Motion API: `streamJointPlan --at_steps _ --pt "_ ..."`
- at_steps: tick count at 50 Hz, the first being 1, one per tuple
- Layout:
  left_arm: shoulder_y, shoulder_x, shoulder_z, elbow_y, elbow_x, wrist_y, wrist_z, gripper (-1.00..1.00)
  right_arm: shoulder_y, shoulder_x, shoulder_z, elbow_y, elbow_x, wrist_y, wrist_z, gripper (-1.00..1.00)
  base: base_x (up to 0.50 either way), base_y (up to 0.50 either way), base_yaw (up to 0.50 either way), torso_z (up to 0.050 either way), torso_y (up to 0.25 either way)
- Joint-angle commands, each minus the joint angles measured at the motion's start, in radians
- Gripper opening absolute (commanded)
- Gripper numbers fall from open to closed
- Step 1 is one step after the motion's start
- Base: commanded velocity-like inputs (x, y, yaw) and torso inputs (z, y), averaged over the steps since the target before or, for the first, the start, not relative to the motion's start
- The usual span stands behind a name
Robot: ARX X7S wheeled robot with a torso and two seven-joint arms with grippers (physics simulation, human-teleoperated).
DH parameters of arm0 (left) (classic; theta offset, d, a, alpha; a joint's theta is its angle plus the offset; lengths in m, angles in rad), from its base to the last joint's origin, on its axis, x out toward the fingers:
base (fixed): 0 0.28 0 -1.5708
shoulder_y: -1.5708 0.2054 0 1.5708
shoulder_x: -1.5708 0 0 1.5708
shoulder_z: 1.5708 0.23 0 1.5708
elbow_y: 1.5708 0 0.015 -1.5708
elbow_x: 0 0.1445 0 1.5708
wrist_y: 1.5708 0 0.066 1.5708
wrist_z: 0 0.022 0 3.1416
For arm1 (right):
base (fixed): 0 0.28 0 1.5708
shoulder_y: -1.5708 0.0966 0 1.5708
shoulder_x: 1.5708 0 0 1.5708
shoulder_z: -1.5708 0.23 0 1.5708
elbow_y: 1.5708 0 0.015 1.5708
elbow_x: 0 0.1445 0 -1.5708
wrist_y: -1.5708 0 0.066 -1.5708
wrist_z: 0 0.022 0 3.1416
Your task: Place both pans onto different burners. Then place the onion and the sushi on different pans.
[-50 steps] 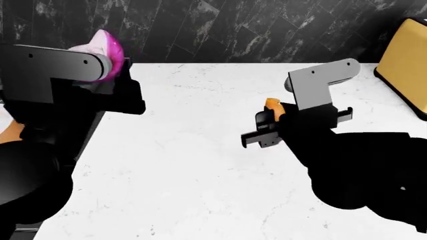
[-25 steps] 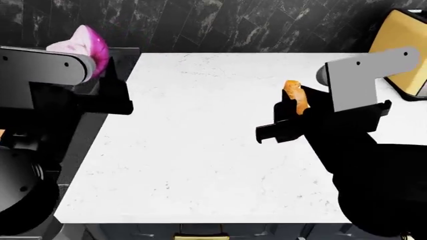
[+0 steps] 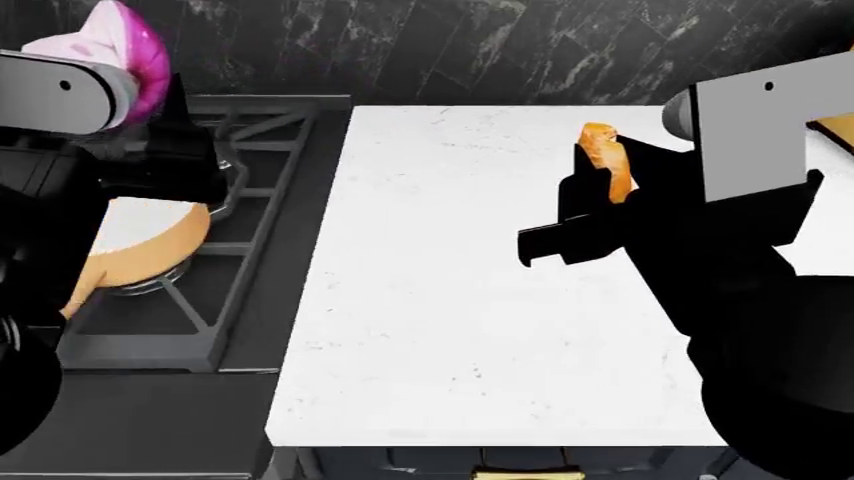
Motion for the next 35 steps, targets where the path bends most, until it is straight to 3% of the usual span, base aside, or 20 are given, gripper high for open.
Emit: streamJointPlan --at_steps 1,35 --pt "-0.014 -0.013 -0.011 0.0 -0.013 0.001 -0.01 -1.0 0.02 -0.002 0.008 -0.005 0.007 0.013 0.002 -1.0 0.0 0.5 0.0 0.0 0.0" --pt "0.018 -0.017 -0.008 -0.012 0.012 0.013 -0.003 -1.0 0.018 -0.012 0.004 0.006 -0.01 0.016 -0.009 -1.0 0.0 0.5 0.0 0.0 0.0"
